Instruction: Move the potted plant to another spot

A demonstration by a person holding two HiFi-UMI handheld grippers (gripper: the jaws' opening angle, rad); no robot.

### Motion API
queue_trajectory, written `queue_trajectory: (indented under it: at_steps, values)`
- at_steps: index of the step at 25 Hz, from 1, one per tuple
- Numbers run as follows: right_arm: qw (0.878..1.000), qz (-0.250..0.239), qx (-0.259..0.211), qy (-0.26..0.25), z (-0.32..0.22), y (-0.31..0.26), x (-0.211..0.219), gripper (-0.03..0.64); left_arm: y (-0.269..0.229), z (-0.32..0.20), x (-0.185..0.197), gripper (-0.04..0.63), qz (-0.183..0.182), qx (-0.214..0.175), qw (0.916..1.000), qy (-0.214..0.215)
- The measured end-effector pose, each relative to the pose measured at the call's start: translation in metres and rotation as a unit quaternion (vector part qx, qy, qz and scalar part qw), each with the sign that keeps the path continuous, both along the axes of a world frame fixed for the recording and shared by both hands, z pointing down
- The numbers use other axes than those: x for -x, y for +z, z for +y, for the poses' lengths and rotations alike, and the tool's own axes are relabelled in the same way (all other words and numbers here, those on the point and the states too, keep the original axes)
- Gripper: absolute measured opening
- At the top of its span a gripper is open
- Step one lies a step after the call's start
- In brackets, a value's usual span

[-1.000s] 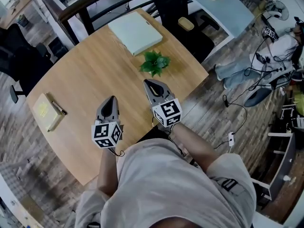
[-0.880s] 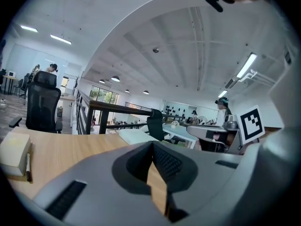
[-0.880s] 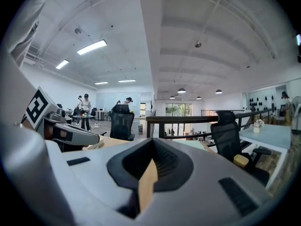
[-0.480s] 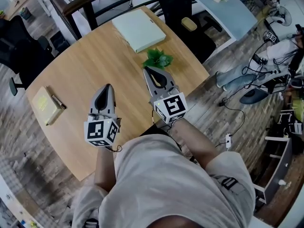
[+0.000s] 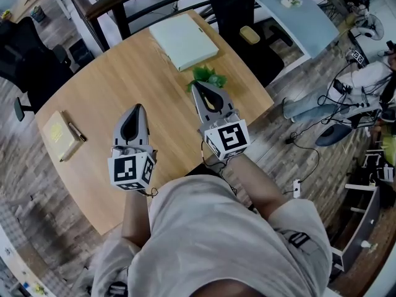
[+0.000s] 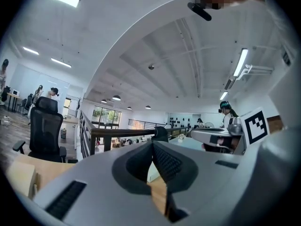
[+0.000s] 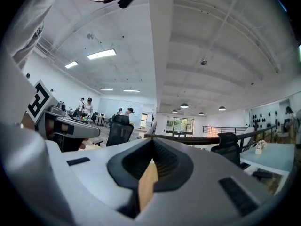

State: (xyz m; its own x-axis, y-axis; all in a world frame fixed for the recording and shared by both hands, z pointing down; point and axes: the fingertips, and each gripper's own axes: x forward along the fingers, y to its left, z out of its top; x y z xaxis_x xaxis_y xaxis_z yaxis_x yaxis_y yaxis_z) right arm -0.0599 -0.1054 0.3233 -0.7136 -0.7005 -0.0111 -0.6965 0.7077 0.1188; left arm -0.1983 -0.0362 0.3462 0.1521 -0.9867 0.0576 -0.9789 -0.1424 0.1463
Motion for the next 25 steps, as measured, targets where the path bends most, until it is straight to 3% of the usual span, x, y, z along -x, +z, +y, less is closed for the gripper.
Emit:
queue_trajectory:
  at_steps: [25]
  values:
    - [1.000, 0.012, 0.006, 0.028, -0.020, 0.008, -0.039, 0.003, 0.006, -0.026, -0.032, 0.012, -0.014, 0.009, 0.9990, 0.042]
